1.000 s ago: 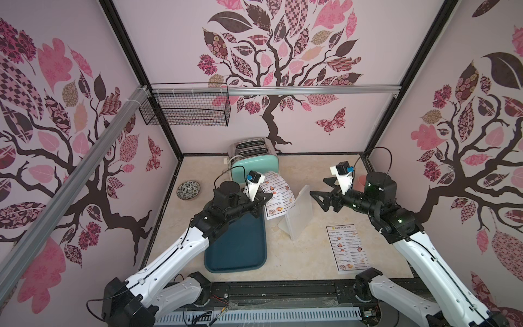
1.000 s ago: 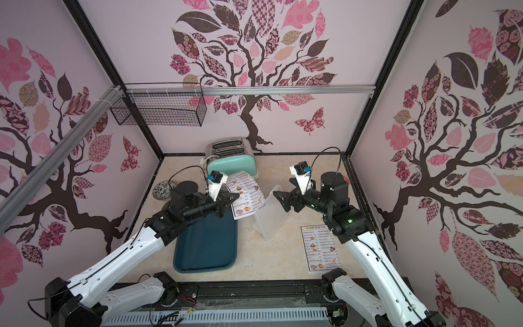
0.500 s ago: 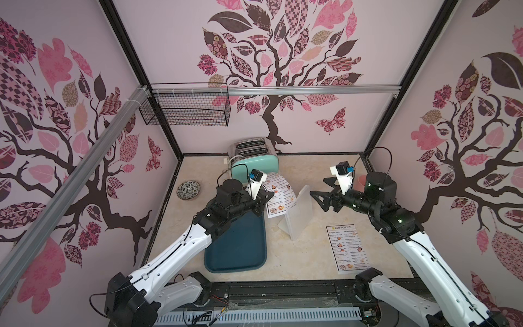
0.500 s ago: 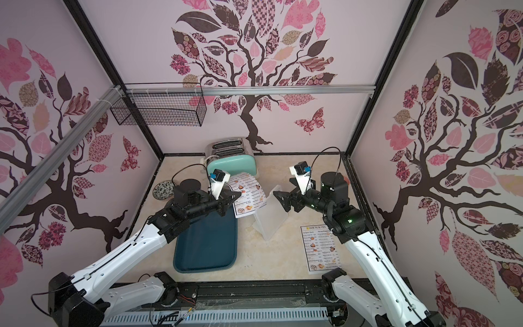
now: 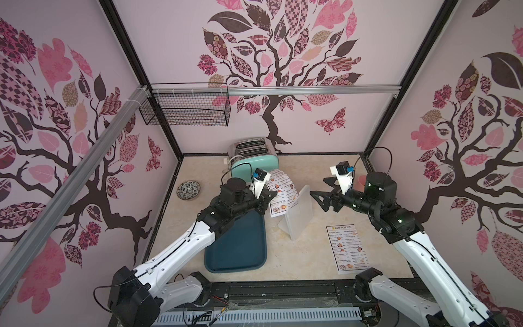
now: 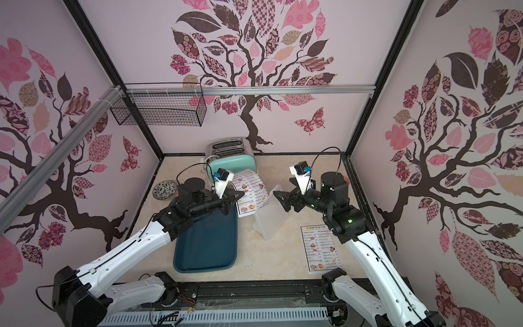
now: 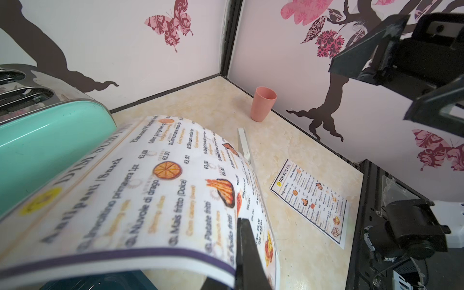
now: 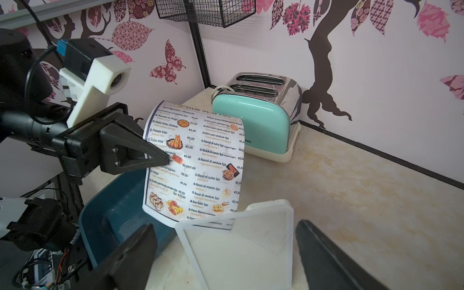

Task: Replace the menus in the menu holders
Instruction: Insert the menu into the menu holder.

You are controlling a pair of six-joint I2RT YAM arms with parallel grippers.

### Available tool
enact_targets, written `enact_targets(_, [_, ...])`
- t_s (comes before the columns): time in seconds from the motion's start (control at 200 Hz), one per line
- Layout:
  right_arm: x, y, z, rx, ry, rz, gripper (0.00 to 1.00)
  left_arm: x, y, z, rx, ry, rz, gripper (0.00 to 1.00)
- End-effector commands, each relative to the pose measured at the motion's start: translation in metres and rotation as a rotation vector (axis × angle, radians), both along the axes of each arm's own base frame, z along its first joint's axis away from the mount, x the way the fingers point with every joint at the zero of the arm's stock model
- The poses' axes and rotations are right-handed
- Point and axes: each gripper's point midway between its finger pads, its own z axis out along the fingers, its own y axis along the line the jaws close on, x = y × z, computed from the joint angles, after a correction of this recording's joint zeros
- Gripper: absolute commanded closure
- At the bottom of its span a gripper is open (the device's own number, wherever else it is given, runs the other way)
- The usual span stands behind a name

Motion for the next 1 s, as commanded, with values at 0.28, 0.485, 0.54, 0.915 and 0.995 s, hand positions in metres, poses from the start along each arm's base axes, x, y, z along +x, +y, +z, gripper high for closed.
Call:
enact_targets(0.28, [-0.001,-0.002,0.023,0.013,-0.062,-0.012,0.07,0.009,-0.012,0.016,-0.021,-0.05,-0.004,1.0])
enact_targets(0.485, [0.0,-0.003,0.025,0.016,-0.066,-0.016,0.07,0.009,-0.024,0.015,-0.031,-0.054,-0.007,1.0])
enact_targets(0.54, [0.0,-0.003,0.025,0.016,-0.067,-0.016,0.07,0.01,-0.027,0.014,-0.03,-0.056,-0.006,1.0])
enact_targets(0.915, [0.0,-0.003,0.026,0.016,-0.07,-0.016,0.07,0.021,-0.031,0.015,-0.027,-0.078,0.028,1.0])
enact_targets(0.995, [0.0,-0.002,0.025,0.016,-0.07,-0.014,0.07,0.018,-0.037,0.013,-0.027,-0.078,0.026,1.0])
